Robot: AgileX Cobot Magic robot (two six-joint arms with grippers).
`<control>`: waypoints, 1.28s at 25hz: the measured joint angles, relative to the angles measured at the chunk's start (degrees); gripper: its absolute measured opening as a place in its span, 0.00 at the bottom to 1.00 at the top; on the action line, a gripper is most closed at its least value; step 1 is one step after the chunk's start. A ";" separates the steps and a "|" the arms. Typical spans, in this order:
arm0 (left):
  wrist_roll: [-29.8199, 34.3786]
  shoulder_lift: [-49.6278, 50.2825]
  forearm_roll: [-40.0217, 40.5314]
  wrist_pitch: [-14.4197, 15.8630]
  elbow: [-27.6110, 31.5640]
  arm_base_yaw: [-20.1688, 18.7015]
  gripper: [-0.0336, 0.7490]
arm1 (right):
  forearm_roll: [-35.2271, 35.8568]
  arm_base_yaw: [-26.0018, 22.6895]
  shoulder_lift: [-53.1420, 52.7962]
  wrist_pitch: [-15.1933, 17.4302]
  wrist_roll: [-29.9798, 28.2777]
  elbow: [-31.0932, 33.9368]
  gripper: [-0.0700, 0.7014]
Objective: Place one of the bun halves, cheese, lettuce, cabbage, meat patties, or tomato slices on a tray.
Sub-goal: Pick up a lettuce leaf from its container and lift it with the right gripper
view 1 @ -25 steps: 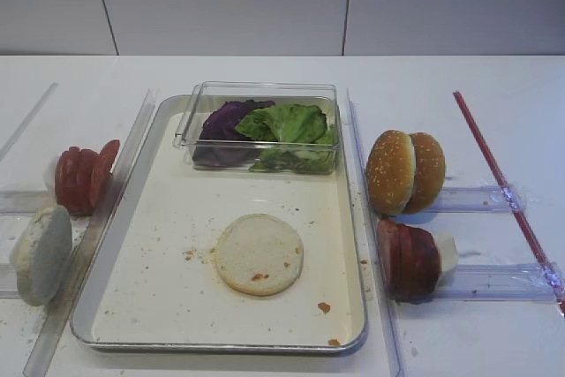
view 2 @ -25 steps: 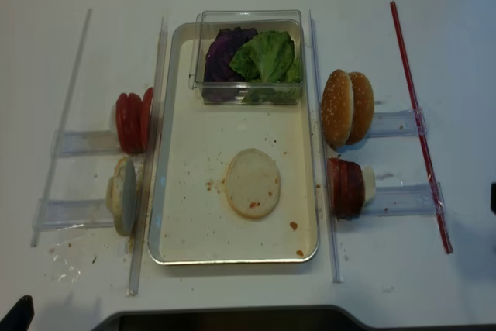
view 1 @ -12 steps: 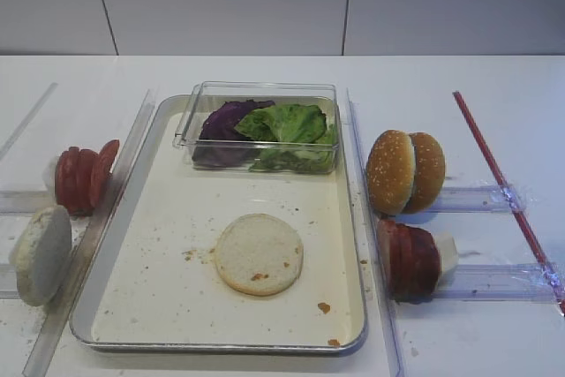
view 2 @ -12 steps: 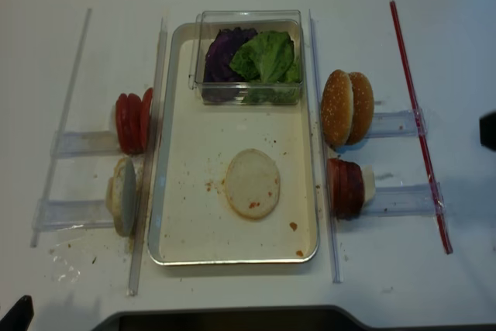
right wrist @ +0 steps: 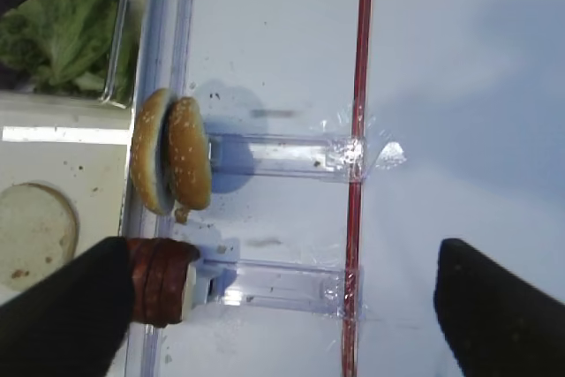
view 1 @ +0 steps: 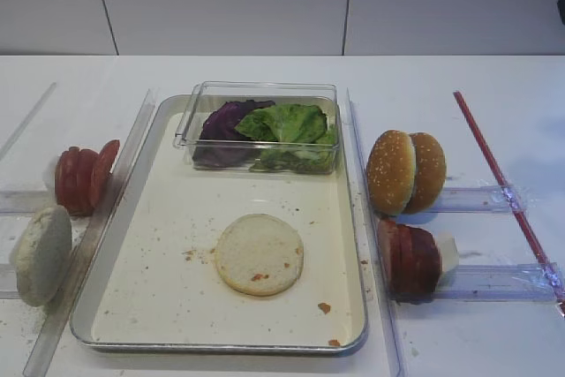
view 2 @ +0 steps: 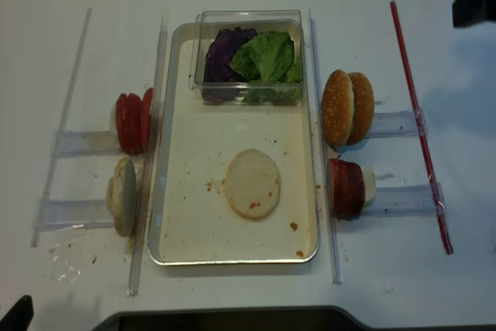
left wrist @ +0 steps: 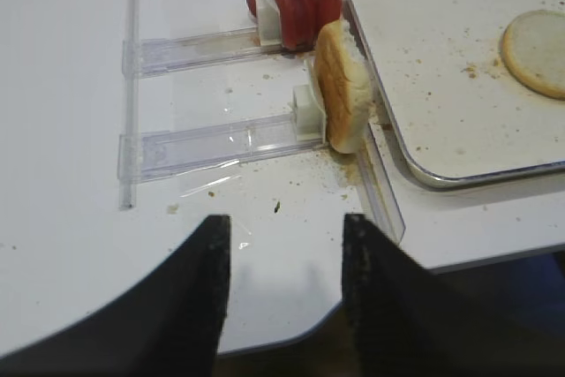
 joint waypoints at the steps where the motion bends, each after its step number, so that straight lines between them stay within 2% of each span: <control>1: 0.00 0.00 0.00 0.00 0.00 0.00 0.41 | -0.41 0.00 1.49 0.00 0.31 -1.07 0.99; 4: 0.00 0.00 0.00 0.00 0.00 0.00 0.41 | -0.91 0.00 5.21 -0.09 0.83 -4.56 0.99; 7: 0.10 0.00 0.00 0.00 0.00 0.00 0.41 | -2.51 2.01 8.34 -0.09 2.18 -7.57 0.99; 13: 0.10 0.00 0.00 0.00 0.00 0.00 0.41 | -6.71 12.23 16.26 -0.09 7.19 -14.48 0.99; 20: 0.10 0.00 0.00 0.00 0.00 0.00 0.41 | -6.90 20.60 27.86 -0.29 10.95 -22.79 0.99; 26: 0.10 0.00 0.00 0.00 0.00 0.00 0.41 | -7.04 24.93 36.48 -0.29 12.32 -29.71 0.99; 32: 0.10 0.00 0.00 0.00 0.00 0.00 0.41 | -6.93 26.91 43.17 -0.34 13.21 -35.77 0.99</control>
